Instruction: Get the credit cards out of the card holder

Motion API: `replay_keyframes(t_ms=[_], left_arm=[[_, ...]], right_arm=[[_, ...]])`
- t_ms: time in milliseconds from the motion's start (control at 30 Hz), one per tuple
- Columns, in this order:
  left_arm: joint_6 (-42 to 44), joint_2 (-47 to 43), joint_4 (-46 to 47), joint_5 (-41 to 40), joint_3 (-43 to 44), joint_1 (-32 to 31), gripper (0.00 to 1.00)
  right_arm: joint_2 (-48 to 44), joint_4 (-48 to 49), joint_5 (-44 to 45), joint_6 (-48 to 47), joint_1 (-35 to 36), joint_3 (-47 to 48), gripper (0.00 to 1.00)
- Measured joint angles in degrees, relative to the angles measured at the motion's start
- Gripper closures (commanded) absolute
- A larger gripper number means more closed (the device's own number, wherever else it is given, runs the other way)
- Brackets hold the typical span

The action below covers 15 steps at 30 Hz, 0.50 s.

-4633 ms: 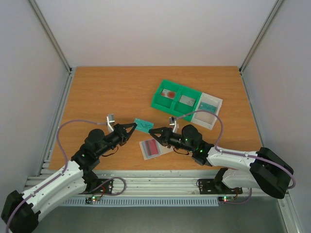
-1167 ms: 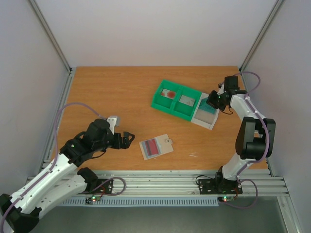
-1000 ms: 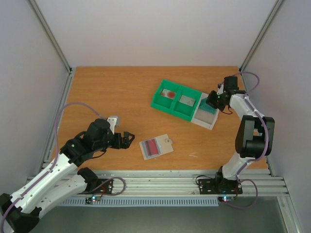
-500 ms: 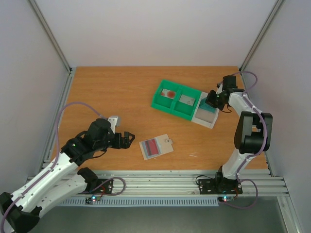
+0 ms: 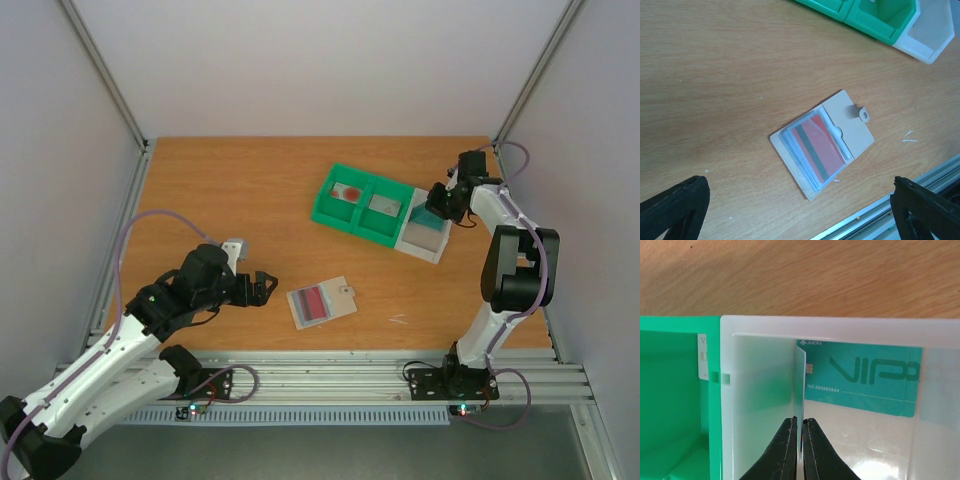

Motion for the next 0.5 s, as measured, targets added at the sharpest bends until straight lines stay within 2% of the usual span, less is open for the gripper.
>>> replay_keyframes(t_ms=[500], left_arm=[[0.02,-1.18,-0.46,-0.31,0.00,0.00,0.01]], right_arm=[[0.48,-3.48,5.46,-0.35,0.00,3.17,0.86]])
